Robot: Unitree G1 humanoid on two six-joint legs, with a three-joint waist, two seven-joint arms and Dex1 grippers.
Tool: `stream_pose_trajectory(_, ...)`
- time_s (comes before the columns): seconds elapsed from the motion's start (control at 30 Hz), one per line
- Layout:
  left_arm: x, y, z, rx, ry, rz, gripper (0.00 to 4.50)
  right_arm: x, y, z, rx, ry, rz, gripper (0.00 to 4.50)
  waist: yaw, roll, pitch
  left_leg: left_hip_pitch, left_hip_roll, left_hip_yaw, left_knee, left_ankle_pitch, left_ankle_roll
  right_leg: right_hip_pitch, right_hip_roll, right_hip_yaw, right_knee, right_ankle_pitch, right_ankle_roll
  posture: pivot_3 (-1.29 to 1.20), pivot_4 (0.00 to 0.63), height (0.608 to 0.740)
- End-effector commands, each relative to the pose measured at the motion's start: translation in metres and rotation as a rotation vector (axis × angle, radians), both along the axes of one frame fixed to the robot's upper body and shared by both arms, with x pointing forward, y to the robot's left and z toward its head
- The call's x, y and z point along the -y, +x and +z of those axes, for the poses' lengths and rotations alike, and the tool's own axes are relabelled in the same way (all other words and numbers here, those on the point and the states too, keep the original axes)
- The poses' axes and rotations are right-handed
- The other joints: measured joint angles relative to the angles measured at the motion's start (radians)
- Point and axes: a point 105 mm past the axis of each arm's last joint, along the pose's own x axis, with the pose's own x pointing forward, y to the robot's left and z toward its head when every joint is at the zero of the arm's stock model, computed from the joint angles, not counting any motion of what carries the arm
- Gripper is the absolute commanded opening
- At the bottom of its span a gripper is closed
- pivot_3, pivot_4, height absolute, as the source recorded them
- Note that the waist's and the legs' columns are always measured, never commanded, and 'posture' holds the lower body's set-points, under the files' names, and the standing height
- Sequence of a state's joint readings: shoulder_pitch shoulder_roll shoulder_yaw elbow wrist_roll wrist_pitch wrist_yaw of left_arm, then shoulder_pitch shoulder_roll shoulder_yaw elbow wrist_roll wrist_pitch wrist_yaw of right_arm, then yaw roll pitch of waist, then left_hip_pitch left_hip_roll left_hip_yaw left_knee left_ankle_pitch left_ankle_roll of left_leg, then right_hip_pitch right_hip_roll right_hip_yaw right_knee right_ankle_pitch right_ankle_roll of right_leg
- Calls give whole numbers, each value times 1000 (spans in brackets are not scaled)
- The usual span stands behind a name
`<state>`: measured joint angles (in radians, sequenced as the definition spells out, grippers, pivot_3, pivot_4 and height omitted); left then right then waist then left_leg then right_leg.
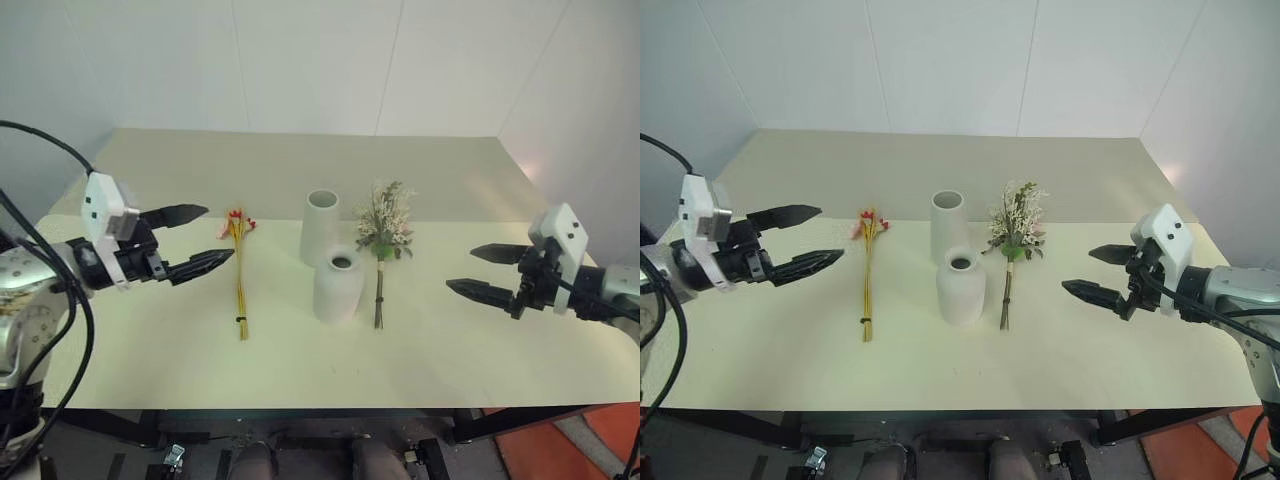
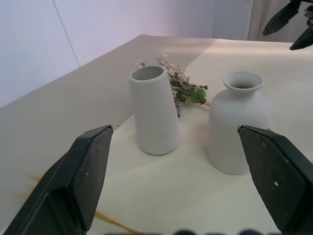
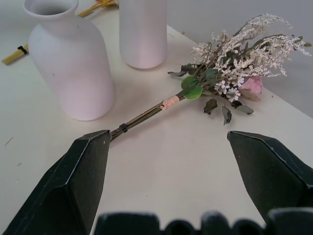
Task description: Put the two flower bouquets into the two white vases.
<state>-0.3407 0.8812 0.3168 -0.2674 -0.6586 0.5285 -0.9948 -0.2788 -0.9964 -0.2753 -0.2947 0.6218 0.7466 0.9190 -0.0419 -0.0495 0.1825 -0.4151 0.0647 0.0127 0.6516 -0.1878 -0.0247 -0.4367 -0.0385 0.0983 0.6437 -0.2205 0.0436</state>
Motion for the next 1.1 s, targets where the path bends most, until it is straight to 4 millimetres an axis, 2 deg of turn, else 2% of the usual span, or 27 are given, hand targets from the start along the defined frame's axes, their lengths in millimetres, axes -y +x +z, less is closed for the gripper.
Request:
stream_pose_trajectory(0.03, -4, -2, 10, 55, 33, 3, 4444, -1, -2, 18, 39, -17, -20, 4500, -3, 0, 0, 0, 0, 0, 0, 0, 0, 0, 0, 0, 0, 0, 0, 0, 150, 740)
stream_pose_trajectory(0.4, -8, 1, 15, 53, 51, -23, 4444, -12, -1, 20, 4, -12, -41, 4500, -2, 0, 0, 0, 0, 0, 0, 0, 0, -1, 0, 0, 0, -1, -2, 0, 150, 740)
stream_pose_trajectory(0.7, 3, 0, 13, 45, 60, -106, 4444, -44, 51, 14, -181, -39, -268, 4500, -25, 0, 0, -1, 0, 0, -1, 0, 0, -2, 0, 0, 1, 0, -2, 0, 150, 740)
stream_pose_trajectory(0.93, 19, 4, 35, 95, 24, -195, 4444, -82, 83, -3, -341, -118, -355, 4500, -25, 0, 0, -8, 0, -1, 0, 0, 0, -8, 1, -1, 2, 2, 2, 0, 150, 740)
stream_pose_trajectory(1.1, 33, -1, 37, 104, 13, -261, 4444, -104, 104, -16, -403, -170, -380, 4500, -25, 0, 0, -9, 0, -1, 1, 0, 0, -8, 1, -1, 2, 2, 2, 0, 150, 740)
